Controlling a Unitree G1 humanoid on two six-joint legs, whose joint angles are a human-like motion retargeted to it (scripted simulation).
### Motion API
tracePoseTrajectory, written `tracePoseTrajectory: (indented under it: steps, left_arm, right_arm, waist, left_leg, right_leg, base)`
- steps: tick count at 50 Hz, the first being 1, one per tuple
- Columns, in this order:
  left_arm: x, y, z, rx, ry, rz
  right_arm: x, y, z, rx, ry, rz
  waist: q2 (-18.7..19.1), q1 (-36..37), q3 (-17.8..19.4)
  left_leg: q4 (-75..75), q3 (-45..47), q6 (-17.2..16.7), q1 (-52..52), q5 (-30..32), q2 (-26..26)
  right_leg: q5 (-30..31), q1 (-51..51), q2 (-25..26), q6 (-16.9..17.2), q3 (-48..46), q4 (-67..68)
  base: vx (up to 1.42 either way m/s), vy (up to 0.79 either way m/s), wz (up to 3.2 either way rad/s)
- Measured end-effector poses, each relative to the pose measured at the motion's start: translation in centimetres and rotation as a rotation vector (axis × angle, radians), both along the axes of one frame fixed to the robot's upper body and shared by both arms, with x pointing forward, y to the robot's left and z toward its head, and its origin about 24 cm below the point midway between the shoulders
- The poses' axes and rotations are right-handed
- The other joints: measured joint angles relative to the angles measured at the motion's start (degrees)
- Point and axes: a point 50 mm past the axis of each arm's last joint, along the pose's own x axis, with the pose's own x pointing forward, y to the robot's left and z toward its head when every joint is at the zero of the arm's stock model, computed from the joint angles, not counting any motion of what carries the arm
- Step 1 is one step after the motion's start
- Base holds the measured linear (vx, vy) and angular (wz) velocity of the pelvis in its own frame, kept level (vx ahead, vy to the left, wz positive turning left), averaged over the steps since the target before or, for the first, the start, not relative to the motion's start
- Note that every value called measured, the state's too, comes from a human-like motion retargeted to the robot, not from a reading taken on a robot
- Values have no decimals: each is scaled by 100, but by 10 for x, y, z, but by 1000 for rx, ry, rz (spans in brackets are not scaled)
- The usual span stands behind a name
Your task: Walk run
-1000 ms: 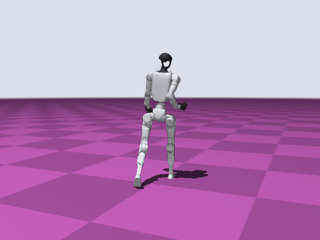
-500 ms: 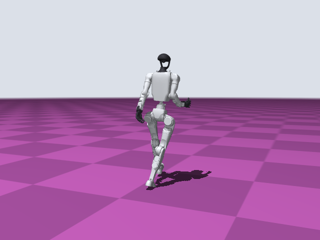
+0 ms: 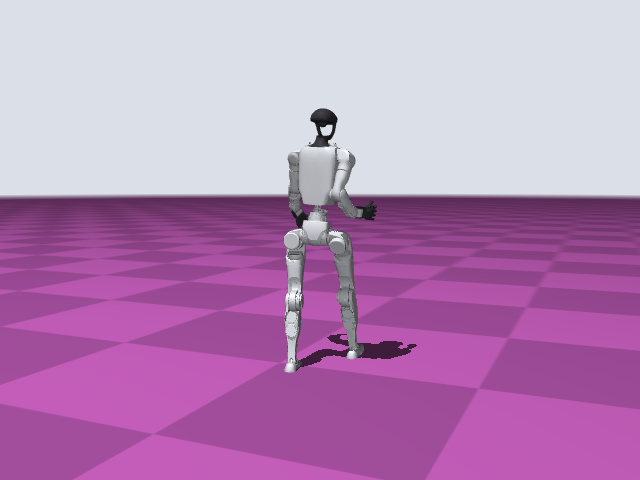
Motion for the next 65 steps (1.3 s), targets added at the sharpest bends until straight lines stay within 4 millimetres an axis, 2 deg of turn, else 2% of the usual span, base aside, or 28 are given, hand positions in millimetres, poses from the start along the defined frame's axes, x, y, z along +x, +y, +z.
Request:
tracePoseTrajectory:
  steps: [3, 5, 7, 9, 10, 12, 13, 15, 18, 20, 22, 25, 29, 33, 37, 38, 40, 42, 44, 45, 47, 50, 53, 56, 60, 62, 63, 65]
  left_arm:
    - [7, 5, 9, 35, -67, -2]
    - [-2, 6, 4, 55, -69, 10]
    - [-24, 3, -13, 58, -5, 12]
    - [-61, -3, -38, 42, 131, -3]
    - [-84, -6, -50, 30, 216, -13]
    - [-139, -17, -73, 19, 413, -42]
    - [-167, -21, -81, 21, 514, -53]
    - [-219, -27, -90, 31, 715, -94]
    - [-292, -41, -91, 22, 999, -183]
    - [-335, -56, -85, -26, 1145, -225]
    - [-372, -74, -77, -111, 1238, -255]
    - [-415, -95, -61, -227, 1352, -252]
    - [-452, -115, -43, -310, 1474, -212]
    - [-462, -118, -36, -344, 1532, -149]
    - [-446, -112, -46, -354, 1479, -51]
    - [-438, -109, -50, -339, 1446, -25]
    - [-417, -97, -60, -294, 1362, 21]
    - [-381, -81, -74, -238, 1240, 53]
    - [-334, -63, -86, -167, 1096, 59]
    - [-309, -54, -91, -131, 1021, 58]
    - [-251, -41, -95, -74, 849, 66]
    - [-166, -34, -86, -43, 565, 48]
    - [-91, -29, -60, -34, 274, 0]
    - [-36, -24, -27, -9, 57, -65]
    - [5, -17, 6, 59, -90, -160]
    - [10, -13, 11, 92, -92, -178]
    - [8, -12, 9, 101, -77, -182]
    - [-4, -12, -2, 113, -21, -184]
  right_arm:
    - [-1, 1, 0, -5, 3, -19]
    - [-2, 3, -2, 5, 10, -26]
    - [-4, 4, -5, 28, 27, -25]
    - [-6, 6, -9, 49, 47, -21]
    - [-7, 8, -11, 57, 57, -17]
    - [-6, 9, -13, 60, 66, -14]
    - [-4, 9, -12, 59, 65, -6]
    - [2, 10, -9, 54, 45, 13]
    - [15, 9, -3, 54, 6, 26]
    - [22, 6, 3, 37, -23, 36]
    - [28, 4, 10, 10, -58, 45]
    - [36, 0, 21, -14, -112, 48]
    - [43, -8, 31, -29, -160, 45]
    - [42, -9, 31, -27, -162, 29]
    - [33, 1, 16, 13, -95, 31]
    - [29, 5, 12, 22, -72, 32]
    - [20, 11, 3, 37, -33, 37]
    - [15, 18, -1, 53, -10, 45]
    - [12, 21, -3, 62, 1, 46]
    - [12, 20, -4, 65, 4, 44]
    - [13, 22, -5, 78, 5, 54]
    - [12, 15, -6, 60, 14, 60]
    - [8, 7, -3, 22, 5, 55]
    - [4, 2, -2, 2, 2, 61]
    - [3, 1, -1, 8, -4, 60]
    - [5, 3, 0, 5, -10, 66]
    - [4, 3, 0, 0, -11, 71]
    - [5, 4, 0, -4, -13, 81]
  waist:
    - [127, 48, -36]
    - [178, -34, -79]
    - [188, -163, -164]
    - [236, -348, -226]
    - [266, -373, -253]
    - [323, -455, -200]
    - [294, -449, -177]
    - [155, -413, -163]
    - [14, -328, -149]
    - [-120, -155, -79]
    - [-320, 261, -41]
    - [-397, 672, 41]
    - [-283, 1023, 171]
    - [-346, 997, 53]
    - [-579, 1345, -133]
    - [-611, 1439, -204]
    - [-664, 1415, -387]
    - [-574, 1314, -374]
    - [-461, 1174, -264]
    - [-462, 1105, -218]
    - [-81, 1196, -285]
    - [182, 1084, -271]
    - [360, 668, -265]
    - [287, 439, -240]
    - [4, 197, -61]
    - [-77, 220, -4]
    - [-103, 298, 27]
    - [-131, 304, 103]
  left_leg:
    - [-15, 213, -345, 376, -62, 186]
    - [144, 184, -558, 526, 60, 231]
    - [397, 162, -842, 620, 605, 295]
    - [822, 179, -1190, 642, 1617, 498]
    - [1105, 251, -1349, 618, 2264, 614]
    - [2328, 232, -1628, 230, 3433, 903]
    - [3094, 242, -1696, -79, 3820, 972]
    - [4370, 278, -1504, -693, 4494, 1023]
    - [5084, 440, -1285, -1476, 3571, 1073]
    - [5177, 501, -1190, -1993, 3119, 897]
    - [4873, 607, -1023, -2541, 2635, 549]
    - [3800, 912, -603, -3149, 1994, 621]
    - [1466, 1295, -86, -3427, 1629, 588]
    - [-318, 1346, 322, -3458, 784, 95]
    - [89, 1955, 686, -3297, 1254, 330]
    - [167, 2162, 720, -3237, 1600, 418]
    - [452, 1823, 850, -3163, 1420, 370]
    - [936, 896, 831, -3259, 1020, 193]
    - [1125, 841, 764, -2926, 766, 182]
    - [1126, 1035, 745, -2649, 657, 148]
    - [966, 802, 564, -2397, 577, 502]
    - [857, 550, 431, -1988, 469, 459]
    - [634, 75, 406, -1559, 441, 238]
    - [549, -268, 373, -1176, 341, -75]
    - [586, -743, 302, -594, 158, -481]
    - [675, -835, 228, -365, 110, -550]
    - [749, -808, 180, -239, 96, -553]
    - [1082, -928, 2, -28, 130, -483]
  right_leg:
    - [-266, -59, 65, 220, 81, -1028]
    - [-35, -55, 158, -59, 177, -802]
    - [128, -63, 40, -14, -577, -309]
    - [457, 85, 201, -51, -105, -63]
    - [370, 184, 400, -251, 447, 60]
    - [124, 386, 389, -567, 313, 280]
    - [-1, 554, 439, -737, 311, 303]
    - [-151, 896, 300, -958, -187, 241]
    - [-331, 1228, 622, -1211, 233, 133]
    - [-338, 1508, 626, -1216, 282, -21]
    - [-351, 1787, 580, -1203, 331, -198]
    - [-463, 2144, 759, -1253, 409, -364]
    - [-734, 2663, 1071, -1374, 358, -469]
    - [-815, 3024, 1112, -1431, -28, -446]
    - [-146, 3306, 1047, -1022, 210, -29]
    - [269, 3357, 977, -822, 107, 116]
    - [1396, 3383, 850, -279, -221, 475]
    - [2293, 3139, 996, 376, 74, 1417]
    - [2630, 2639, 1387, 741, 267, 2918]
    - [2630, 2367, 1519, 884, 326, 3738]
    - [2442, 2015, 2005, 727, 448, 3652]
    - [1473, 1331, 1871, 417, 300, 3884]
    - [603, 813, 1265, 266, 29, 3295]
    - [267, 528, 597, 284, 102, 2016]
    - [-128, 344, 33, -81, 482, 227]
    - [-434, 556, 305, 472, 2367, -549]
    - [-514, 583, 192, 804, 2433, -740]
    - [-179, 693, 203, 914, 2082, -515]
  base:
    - [96, -38, -15]
    - [94, -42, 21]
    - [108, -52, 62]
    - [99, -51, 62]
    - [106, -56, 26]
    - [107, -56, 16]
    - [100, -55, -4]
    - [93, -53, -15]
    - [84, -40, -9]
    - [78, -30, -66]
    - [85, -28, -138]
    - [78, -22, -91]
    - [81, -13, -38]
    - [100, -13, 24]
    - [115, -8, -78]
    - [119, -3, -76]
    - [114, -3, -23]
    - [115, 9, 39]
    - [99, 0, 103]
    - [88, -3, 86]
    - [86, 4, 34]
    - [83, 10, 108]
    - [88, 3, 201]
    - [71, -7, 164]
    - [74, -19, 159]
    - [79, -26, 106]
    - [77, -30, 92]
    - [79, -33, 118]
